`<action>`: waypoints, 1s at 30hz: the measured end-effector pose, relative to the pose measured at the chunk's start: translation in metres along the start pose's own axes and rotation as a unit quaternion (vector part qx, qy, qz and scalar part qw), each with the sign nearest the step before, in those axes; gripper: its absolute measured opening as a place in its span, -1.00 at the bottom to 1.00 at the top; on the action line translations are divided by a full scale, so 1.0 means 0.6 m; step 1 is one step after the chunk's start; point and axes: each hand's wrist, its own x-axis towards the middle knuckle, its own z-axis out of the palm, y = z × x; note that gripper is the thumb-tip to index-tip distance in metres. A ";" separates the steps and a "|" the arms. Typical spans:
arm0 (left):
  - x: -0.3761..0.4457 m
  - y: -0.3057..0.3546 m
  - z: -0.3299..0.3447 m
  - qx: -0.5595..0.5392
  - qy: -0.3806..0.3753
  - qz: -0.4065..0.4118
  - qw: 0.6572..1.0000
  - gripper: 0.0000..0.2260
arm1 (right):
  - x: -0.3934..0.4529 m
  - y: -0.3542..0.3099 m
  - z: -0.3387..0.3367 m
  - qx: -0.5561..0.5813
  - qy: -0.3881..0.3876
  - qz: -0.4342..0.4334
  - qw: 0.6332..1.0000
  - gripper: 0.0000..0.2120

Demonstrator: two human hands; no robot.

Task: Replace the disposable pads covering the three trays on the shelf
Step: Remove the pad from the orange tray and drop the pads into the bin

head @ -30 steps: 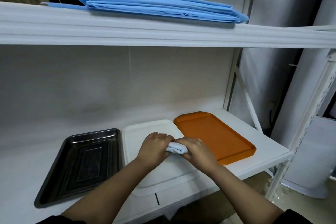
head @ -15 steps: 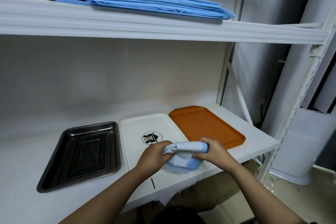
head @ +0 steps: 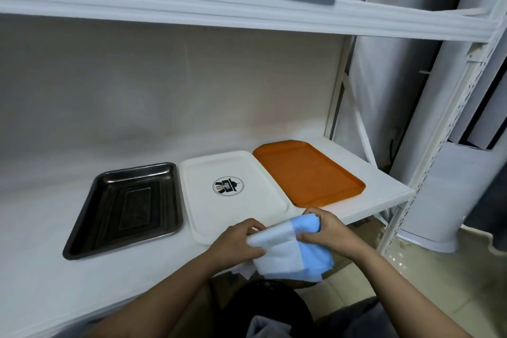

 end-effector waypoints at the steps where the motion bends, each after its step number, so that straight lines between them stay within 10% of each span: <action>1: -0.002 0.000 0.007 0.045 -0.012 0.000 0.999 -0.70 | -0.001 0.003 0.005 -0.030 -0.010 -0.003 1.000 -0.78; 5: -0.006 -0.005 0.048 0.185 -0.037 0.002 0.982 -0.73 | 0.000 0.027 0.036 -0.103 -0.015 -0.011 0.995 -0.69; 14: -0.006 -0.062 0.102 0.102 -0.144 -0.097 0.979 -0.41 | -0.008 0.092 0.069 -0.121 -0.094 0.062 0.986 -0.83; 19: 0.015 -0.081 0.123 0.148 -0.237 -0.117 0.953 -0.56 | 0.005 0.136 0.119 -0.378 -0.150 0.033 0.913 -0.77; 30: 0.044 -0.114 0.146 0.176 -0.283 -0.172 0.927 -0.49 | 0.004 0.229 0.217 -0.478 -0.314 0.092 0.815 -0.62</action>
